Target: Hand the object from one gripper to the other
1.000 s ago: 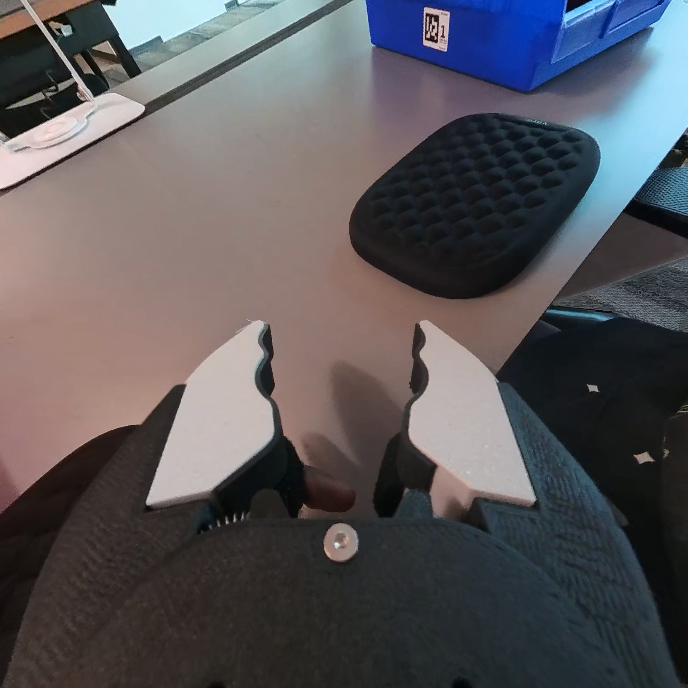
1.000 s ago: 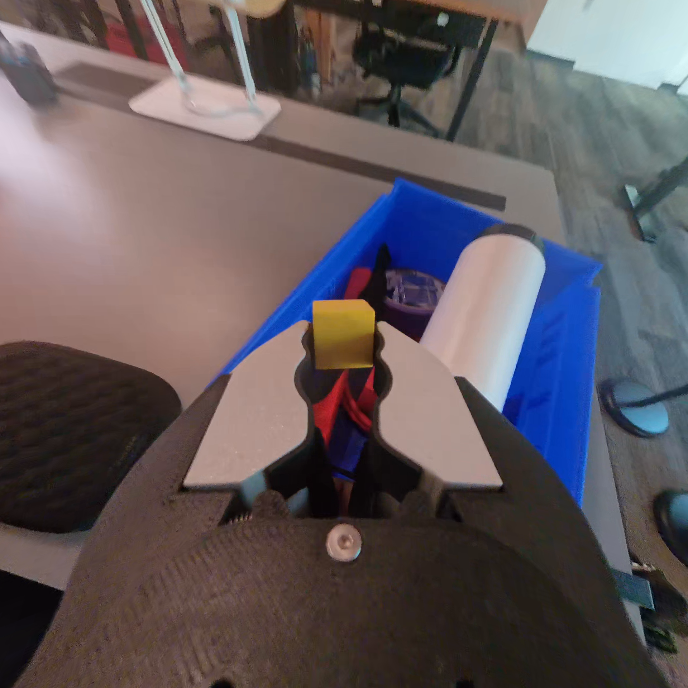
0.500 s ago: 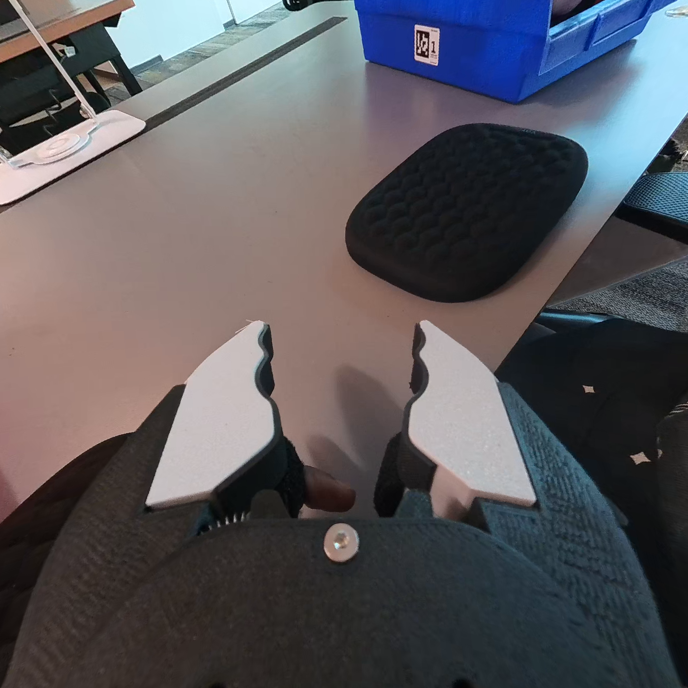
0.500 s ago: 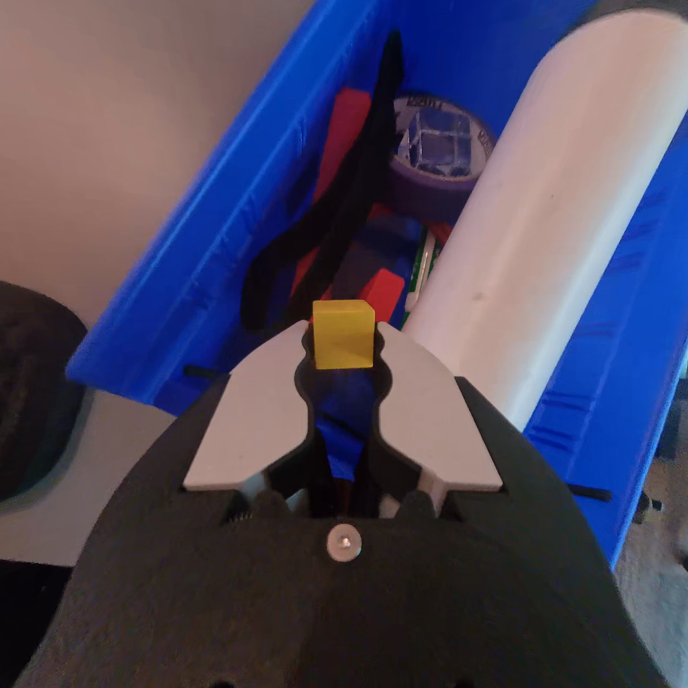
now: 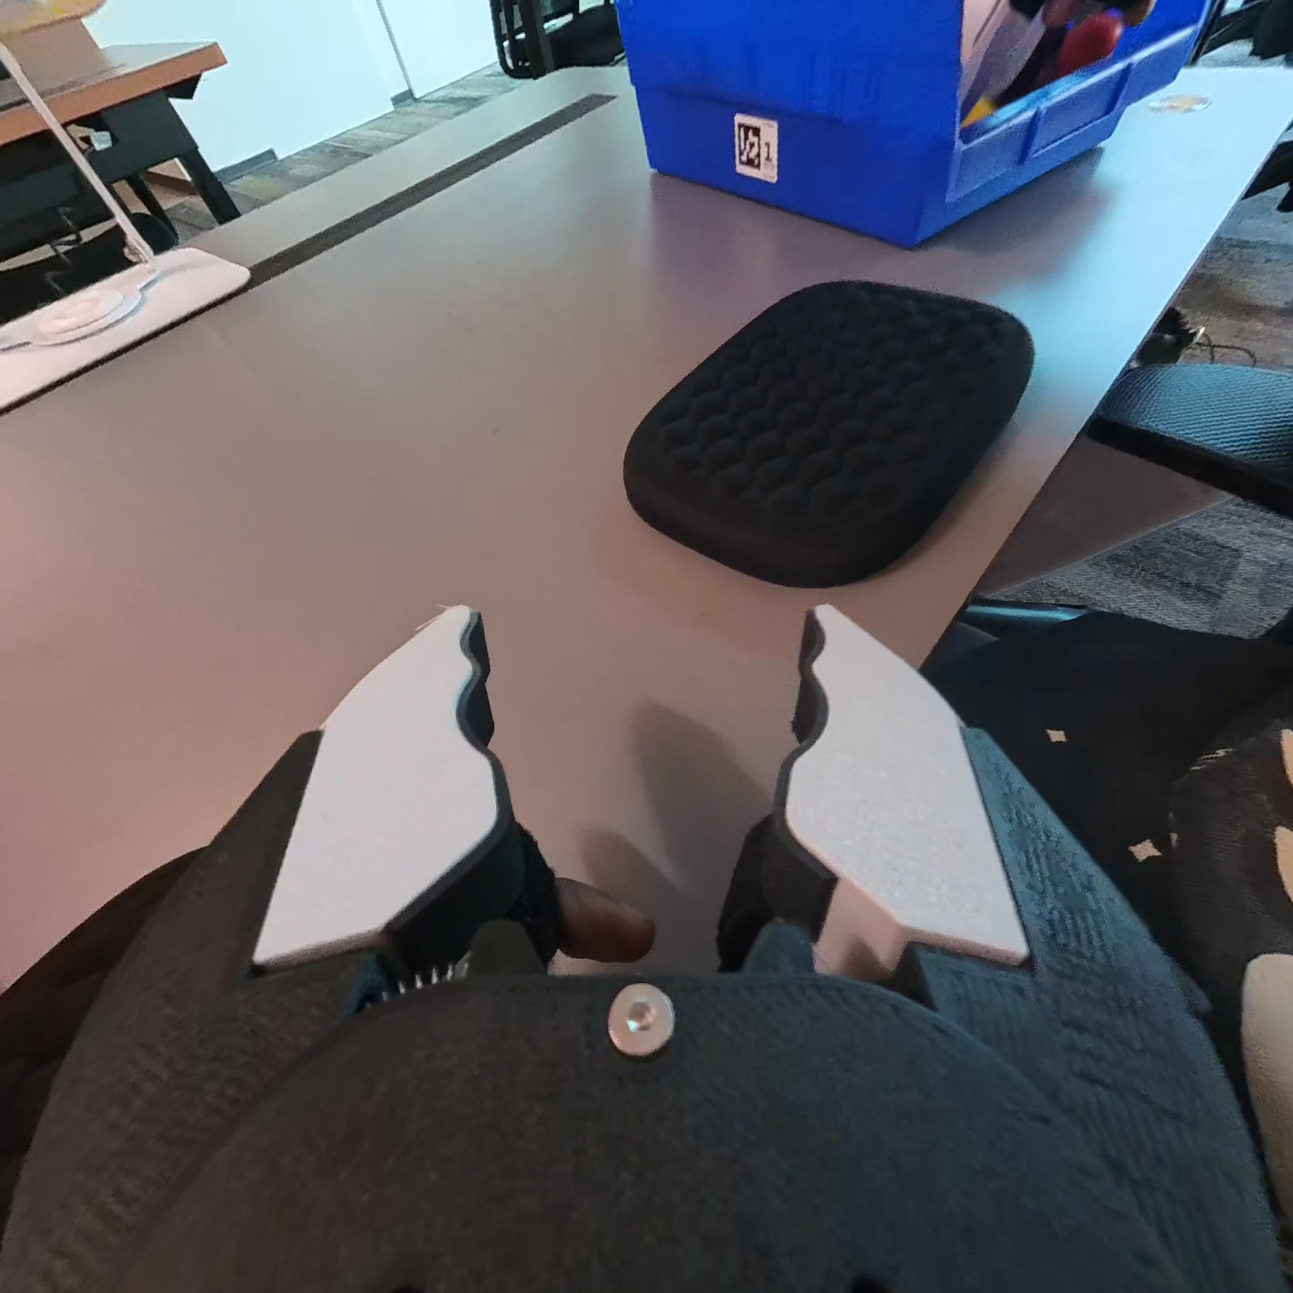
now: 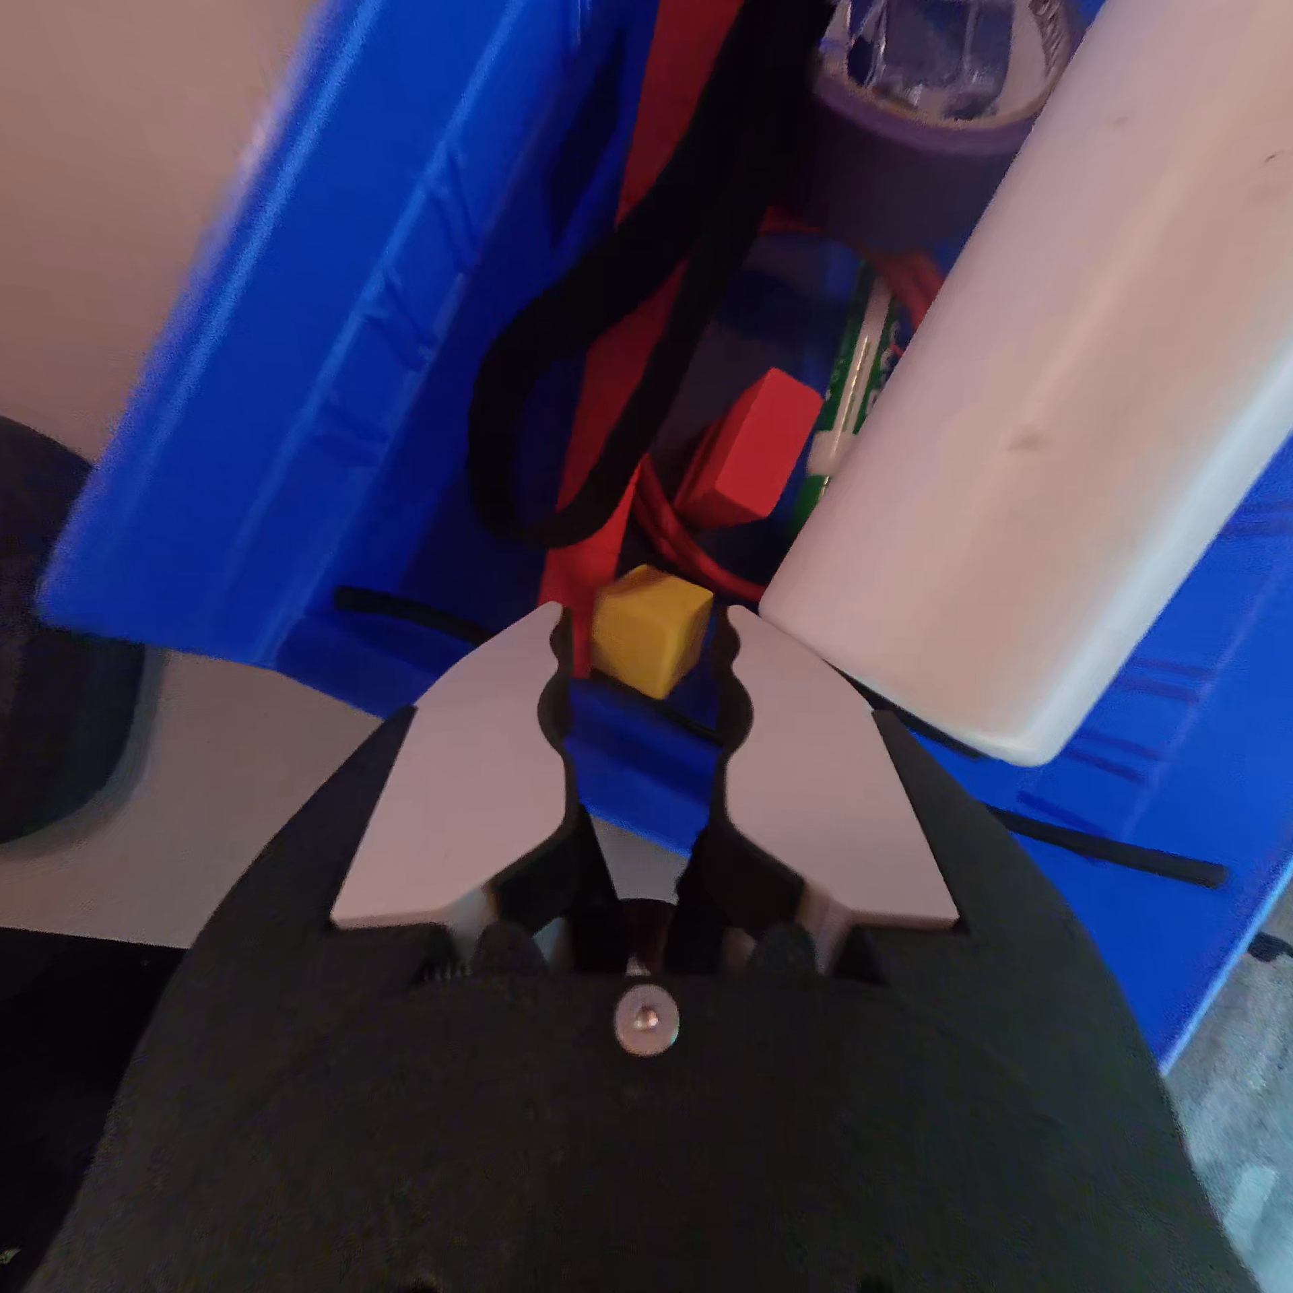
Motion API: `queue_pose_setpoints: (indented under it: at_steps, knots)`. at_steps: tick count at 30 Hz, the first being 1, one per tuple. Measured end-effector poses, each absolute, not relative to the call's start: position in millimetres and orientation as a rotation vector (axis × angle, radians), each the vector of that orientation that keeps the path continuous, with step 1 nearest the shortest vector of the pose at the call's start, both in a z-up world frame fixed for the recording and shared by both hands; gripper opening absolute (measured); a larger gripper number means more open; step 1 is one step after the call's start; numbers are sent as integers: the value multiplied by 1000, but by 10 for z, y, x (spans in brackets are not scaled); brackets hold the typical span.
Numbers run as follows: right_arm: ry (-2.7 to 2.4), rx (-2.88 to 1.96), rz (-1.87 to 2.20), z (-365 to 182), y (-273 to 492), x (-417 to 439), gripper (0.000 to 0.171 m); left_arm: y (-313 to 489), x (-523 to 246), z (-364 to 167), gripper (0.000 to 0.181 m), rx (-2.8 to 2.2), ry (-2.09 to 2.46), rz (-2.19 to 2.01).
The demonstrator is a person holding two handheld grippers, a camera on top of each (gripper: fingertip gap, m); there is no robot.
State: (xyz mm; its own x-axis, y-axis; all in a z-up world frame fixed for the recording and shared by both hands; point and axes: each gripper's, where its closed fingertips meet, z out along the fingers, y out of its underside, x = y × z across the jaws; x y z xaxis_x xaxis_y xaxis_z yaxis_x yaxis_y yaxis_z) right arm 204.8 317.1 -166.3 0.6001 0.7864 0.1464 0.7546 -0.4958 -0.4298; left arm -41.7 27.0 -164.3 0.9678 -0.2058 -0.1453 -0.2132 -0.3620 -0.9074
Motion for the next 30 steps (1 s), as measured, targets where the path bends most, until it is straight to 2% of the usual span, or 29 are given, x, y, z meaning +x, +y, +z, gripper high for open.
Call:
queue_pose_setpoints:
  at_steps: [2, 7, 11, 14, 19, 23, 27, 30]
  knots:
    - [-1210, -2320, 163, -1534, 3145, 2000, 44, 266, -405, -1616, 86, -1943, 304, -1]
    - [-1119, -2040, 404, -956, 3080, 1815, 64, 207, -414, -1396, 85, -1886, 280, -65]
    - [-1017, -1781, 596, -399, 2948, 1785, 65, 33, -651, -1051, 84, -1810, 211, -101]
    - [-937, -1565, 701, -11, 2838, 1838, 68, -167, -1083, -782, 79, -1765, 121, -32]
    - [-808, -1328, 764, 429, 2690, 2038, 58, -638, -2227, -537, 71, -1837, -103, 255]
    - [-831, -1325, 766, 465, 2588, 2050, 56, -844, -2804, -694, 66, -2071, -162, 241]
    - [-879, -1302, 764, 471, 2498, 1953, 55, -874, -3245, -1111, 60, -2381, -233, 199]
    - [-917, -1301, 749, 438, 2464, 1891, 55, -860, -3443, -1391, 46, -2545, -263, 168]
